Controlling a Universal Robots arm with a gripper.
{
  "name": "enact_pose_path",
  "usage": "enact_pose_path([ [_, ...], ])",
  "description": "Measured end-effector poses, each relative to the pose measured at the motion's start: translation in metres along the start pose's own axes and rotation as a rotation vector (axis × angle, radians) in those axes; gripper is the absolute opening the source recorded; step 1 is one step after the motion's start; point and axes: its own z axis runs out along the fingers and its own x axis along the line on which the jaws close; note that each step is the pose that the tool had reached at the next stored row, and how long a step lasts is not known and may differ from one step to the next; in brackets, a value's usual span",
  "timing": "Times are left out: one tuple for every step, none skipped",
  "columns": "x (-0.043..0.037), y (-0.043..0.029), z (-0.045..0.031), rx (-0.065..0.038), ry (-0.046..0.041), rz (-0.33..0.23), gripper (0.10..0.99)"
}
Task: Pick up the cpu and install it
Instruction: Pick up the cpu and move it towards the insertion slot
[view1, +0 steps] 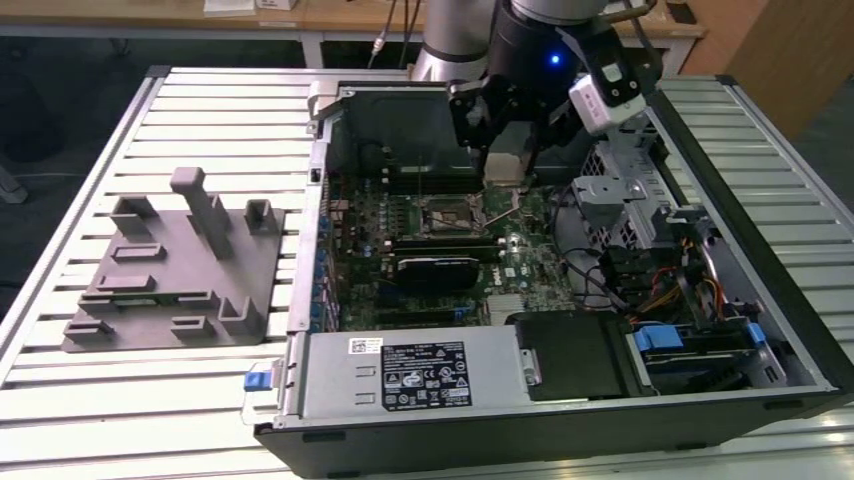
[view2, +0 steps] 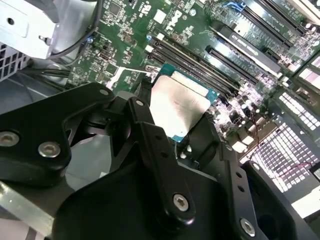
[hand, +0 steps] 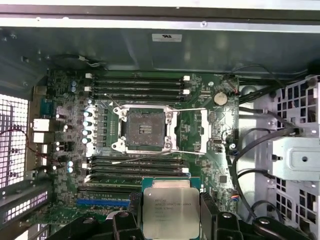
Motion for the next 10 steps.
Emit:
enact_pose_path([
  [0.0003, -0.0001, 0.0018, 0.000, 0.0001, -0.002, 0.541],
  [0.0007, -0.0002, 0.0037, 0.000, 0.0001, -0.003, 0.541],
  [0.0010, -0.0003, 0.0055, 0.000, 0.0003, -0.005, 0.541],
  [0.0013, -0.0004, 0.0073, 0.000, 0.0003, -0.006, 0.541],
  [0.0016, -0.0005, 0.0092, 0.000, 0.0003, -0.008, 0.541],
  [0.0020, -0.0006, 0.0110, 0.000, 0.0005, -0.009, 0.541],
  [0.0023, -0.0007, 0.0128, 0.000, 0.0006, -0.010, 0.541],
  [0.0026, -0.0008, 0.0146, 0.000, 0.0006, -0.011, 0.541],
  [0.0029, -0.0009, 0.0164, 0.000, 0.0007, -0.012, 0.541],
  [0.0030, -0.0010, 0.0182, 0.000, 0.0007, -0.013, 0.541],
])
